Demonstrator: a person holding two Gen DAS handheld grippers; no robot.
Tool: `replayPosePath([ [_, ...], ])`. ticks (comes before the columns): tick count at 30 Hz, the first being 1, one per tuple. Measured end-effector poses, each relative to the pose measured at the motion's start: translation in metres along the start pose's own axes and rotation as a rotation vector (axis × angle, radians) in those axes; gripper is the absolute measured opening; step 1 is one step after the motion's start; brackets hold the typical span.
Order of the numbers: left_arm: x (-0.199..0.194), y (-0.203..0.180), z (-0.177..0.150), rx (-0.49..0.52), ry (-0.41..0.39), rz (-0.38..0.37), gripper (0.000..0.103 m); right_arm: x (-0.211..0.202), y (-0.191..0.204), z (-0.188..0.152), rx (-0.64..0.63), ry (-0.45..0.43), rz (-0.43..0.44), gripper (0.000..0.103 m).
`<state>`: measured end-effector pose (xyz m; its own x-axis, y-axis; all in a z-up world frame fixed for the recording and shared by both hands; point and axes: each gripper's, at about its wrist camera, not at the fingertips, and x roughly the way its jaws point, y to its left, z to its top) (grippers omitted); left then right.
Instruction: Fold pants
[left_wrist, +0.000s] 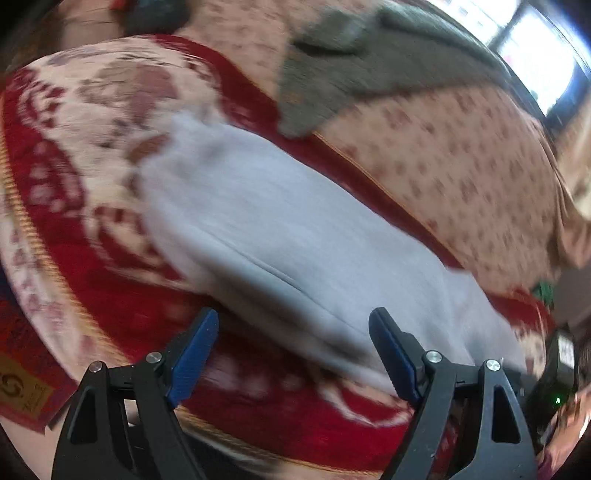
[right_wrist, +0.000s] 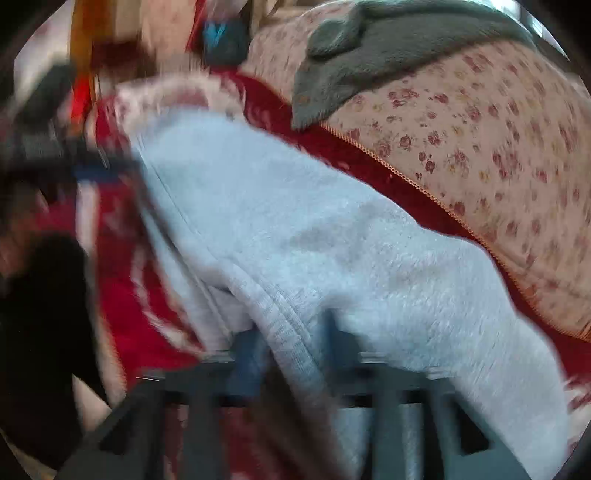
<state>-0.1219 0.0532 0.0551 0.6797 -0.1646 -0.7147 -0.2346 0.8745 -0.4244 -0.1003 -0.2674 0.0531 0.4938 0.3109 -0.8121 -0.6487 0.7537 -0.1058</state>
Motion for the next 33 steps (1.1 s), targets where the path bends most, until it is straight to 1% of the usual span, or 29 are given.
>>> replayPosePath([
  [1,-0.004,0.009,0.003,-0.019,-0.016,0.012,0.083,-0.003,-0.002,0.000,0.026,0.004,0.028,0.019],
  [3,-0.011,0.027,0.010,-0.048,-0.045,0.035,0.085,-0.018,-0.001,-0.004,0.024,-0.036,0.041,0.019],
  [4,-0.012,0.034,0.012,-0.058,-0.055,0.045,0.085,-0.021,-0.003,-0.006,0.034,-0.033,0.057,0.019],
  [5,-0.011,0.041,0.016,-0.070,-0.060,0.055,0.086,-0.018,-0.003,-0.009,0.042,-0.017,0.068,0.019],
  [7,-0.008,0.050,0.020,-0.092,-0.060,0.061,0.086,0.000,-0.004,-0.014,0.050,0.050,0.065,0.022],
  [8,-0.007,0.054,0.022,-0.106,-0.062,0.057,0.086,0.004,-0.004,-0.016,0.058,0.061,0.064,0.023],
  [9,-0.008,0.057,0.023,-0.111,-0.065,0.056,0.086,0.001,-0.003,-0.017,0.063,0.051,0.061,0.024],
  [11,-0.005,0.063,0.024,-0.111,-0.064,0.066,0.086,-0.005,-0.003,-0.013,0.062,0.079,0.090,0.032],
  [12,-0.004,0.064,0.024,-0.108,-0.061,0.068,0.086,-0.010,-0.003,-0.010,0.065,0.092,0.117,0.042],
  [13,-0.002,0.066,0.025,-0.108,-0.058,0.069,0.086,-0.014,-0.004,-0.006,0.068,0.094,0.140,0.054],
  [14,0.000,0.069,0.026,-0.113,-0.055,0.069,0.086,-0.019,-0.004,-0.002,0.072,0.090,0.165,0.059],
  [15,0.002,0.071,0.026,-0.116,-0.055,0.066,0.086,-0.024,-0.004,0.004,0.077,0.076,0.209,0.064],
  [17,0.005,0.076,0.028,-0.125,-0.051,0.058,0.086,-0.032,-0.003,0.017,0.089,0.042,0.278,0.064],
  [19,0.008,0.077,0.030,-0.128,-0.045,0.048,0.086,-0.032,-0.003,0.037,0.119,0.002,0.311,0.066],
  [21,0.011,0.078,0.032,-0.122,-0.040,0.039,0.086,-0.022,0.001,0.053,0.143,-0.019,0.321,0.066],
  [23,0.012,0.076,0.033,-0.113,-0.037,0.032,0.086,-0.008,0.001,0.063,0.174,-0.023,0.304,0.066],
  [24,0.013,0.075,0.034,-0.109,-0.036,0.029,0.086,0.002,0.001,0.064,0.199,-0.015,0.294,0.066],
  [27,0.015,0.073,0.036,-0.088,-0.037,0.032,0.086,0.030,0.002,0.060,0.254,0.050,0.277,0.066],
  [29,0.018,0.074,0.038,-0.085,-0.033,0.032,0.087,0.032,0.002,0.067,0.260,0.042,0.306,0.066],
  [31,0.021,0.077,0.041,-0.093,-0.029,0.026,0.087,0.029,0.004,0.089,0.247,0.001,0.351,0.066],
  [32,0.023,0.078,0.042,-0.097,-0.029,0.023,0.087,0.029,0.006,0.103,0.226,-0.011,0.376,0.070],
  [33,0.025,0.078,0.042,-0.104,-0.029,0.025,0.087,0.031,0.009,0.114,0.203,-0.018,0.397,0.084],
])
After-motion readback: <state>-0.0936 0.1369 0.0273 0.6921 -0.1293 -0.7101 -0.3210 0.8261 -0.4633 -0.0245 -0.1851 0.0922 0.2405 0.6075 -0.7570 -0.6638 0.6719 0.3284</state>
